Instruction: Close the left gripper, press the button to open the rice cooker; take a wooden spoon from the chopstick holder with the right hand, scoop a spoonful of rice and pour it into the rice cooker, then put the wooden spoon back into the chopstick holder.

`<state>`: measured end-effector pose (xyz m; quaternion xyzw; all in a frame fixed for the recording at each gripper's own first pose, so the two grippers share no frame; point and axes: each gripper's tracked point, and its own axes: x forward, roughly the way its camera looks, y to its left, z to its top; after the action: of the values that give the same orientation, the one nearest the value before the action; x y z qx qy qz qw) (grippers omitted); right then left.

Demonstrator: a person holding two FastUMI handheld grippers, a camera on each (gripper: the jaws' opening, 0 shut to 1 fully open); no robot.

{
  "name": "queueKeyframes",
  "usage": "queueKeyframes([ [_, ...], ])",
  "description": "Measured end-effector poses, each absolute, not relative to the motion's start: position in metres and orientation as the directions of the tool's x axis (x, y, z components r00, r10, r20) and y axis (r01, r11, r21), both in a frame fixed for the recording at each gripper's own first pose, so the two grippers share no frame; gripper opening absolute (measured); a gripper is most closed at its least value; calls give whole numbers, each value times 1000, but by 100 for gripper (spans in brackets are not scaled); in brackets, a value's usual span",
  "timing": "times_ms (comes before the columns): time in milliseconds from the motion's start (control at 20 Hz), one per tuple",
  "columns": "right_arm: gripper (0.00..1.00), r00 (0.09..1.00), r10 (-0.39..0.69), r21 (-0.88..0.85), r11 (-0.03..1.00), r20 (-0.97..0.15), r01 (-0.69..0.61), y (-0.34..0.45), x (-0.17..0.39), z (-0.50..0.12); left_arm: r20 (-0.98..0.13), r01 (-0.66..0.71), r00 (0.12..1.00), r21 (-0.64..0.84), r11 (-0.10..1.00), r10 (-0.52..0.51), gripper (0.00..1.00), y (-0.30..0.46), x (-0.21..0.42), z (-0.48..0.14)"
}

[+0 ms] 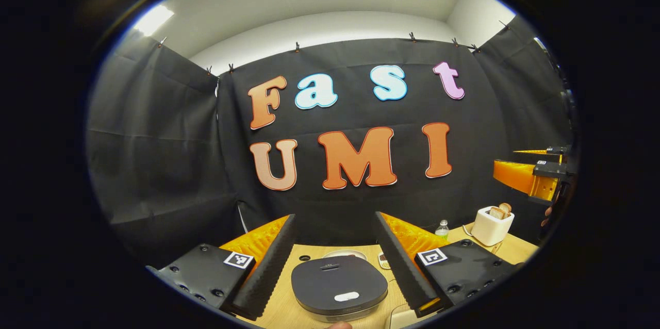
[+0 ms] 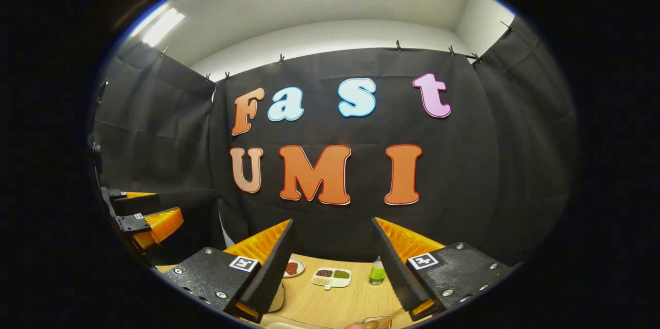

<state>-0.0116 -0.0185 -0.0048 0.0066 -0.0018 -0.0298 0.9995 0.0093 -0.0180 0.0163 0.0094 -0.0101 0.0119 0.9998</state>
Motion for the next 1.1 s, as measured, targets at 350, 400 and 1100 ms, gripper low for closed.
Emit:
queueKeyframes([
  [350,91,998,-65,13,998,-1,65,-25,-10,-8,-1,-41,999,17,999,41,93,-14,13,10],
  [400,92,998,-67,14,998,-1,67,-27,-11,-9,-6,-44,999,14,999,44,94,-14,14,9],
  [1100,92,995,-82,43,996,-48,84,-42,-11,-32,-153,-41,987,-1,999,40,42,-23,24,-36],
])
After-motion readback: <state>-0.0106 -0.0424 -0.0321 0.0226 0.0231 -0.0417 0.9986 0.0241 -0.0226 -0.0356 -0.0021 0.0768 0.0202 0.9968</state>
